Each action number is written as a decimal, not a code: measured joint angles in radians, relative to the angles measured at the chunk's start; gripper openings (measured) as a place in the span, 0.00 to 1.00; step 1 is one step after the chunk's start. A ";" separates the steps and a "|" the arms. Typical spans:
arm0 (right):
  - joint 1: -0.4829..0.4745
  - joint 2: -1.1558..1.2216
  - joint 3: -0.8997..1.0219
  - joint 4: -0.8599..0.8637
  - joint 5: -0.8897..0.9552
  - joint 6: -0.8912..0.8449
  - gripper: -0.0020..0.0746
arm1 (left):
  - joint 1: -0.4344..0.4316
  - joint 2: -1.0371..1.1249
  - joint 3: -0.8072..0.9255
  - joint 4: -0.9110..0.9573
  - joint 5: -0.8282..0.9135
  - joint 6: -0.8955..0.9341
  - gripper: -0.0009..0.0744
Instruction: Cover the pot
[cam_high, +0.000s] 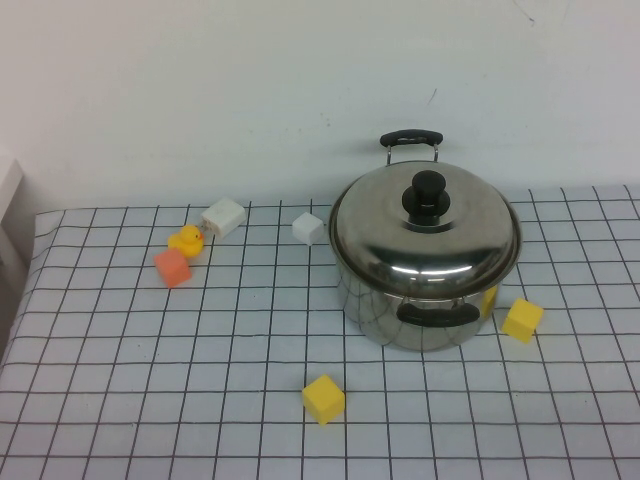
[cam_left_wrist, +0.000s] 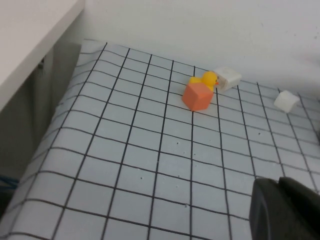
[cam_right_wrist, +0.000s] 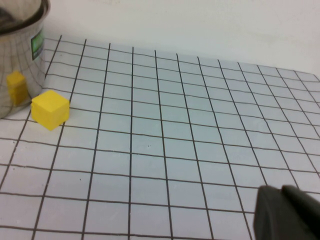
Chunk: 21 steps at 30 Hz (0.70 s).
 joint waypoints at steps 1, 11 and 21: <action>0.000 0.000 0.000 0.000 0.000 0.000 0.04 | -0.002 0.000 0.000 -0.002 0.000 0.030 0.01; 0.000 0.000 0.000 0.000 0.000 0.000 0.04 | -0.040 0.000 0.000 -0.016 0.002 0.205 0.01; 0.000 0.000 0.000 0.000 0.000 0.000 0.04 | -0.040 0.000 0.000 -0.058 0.001 0.306 0.01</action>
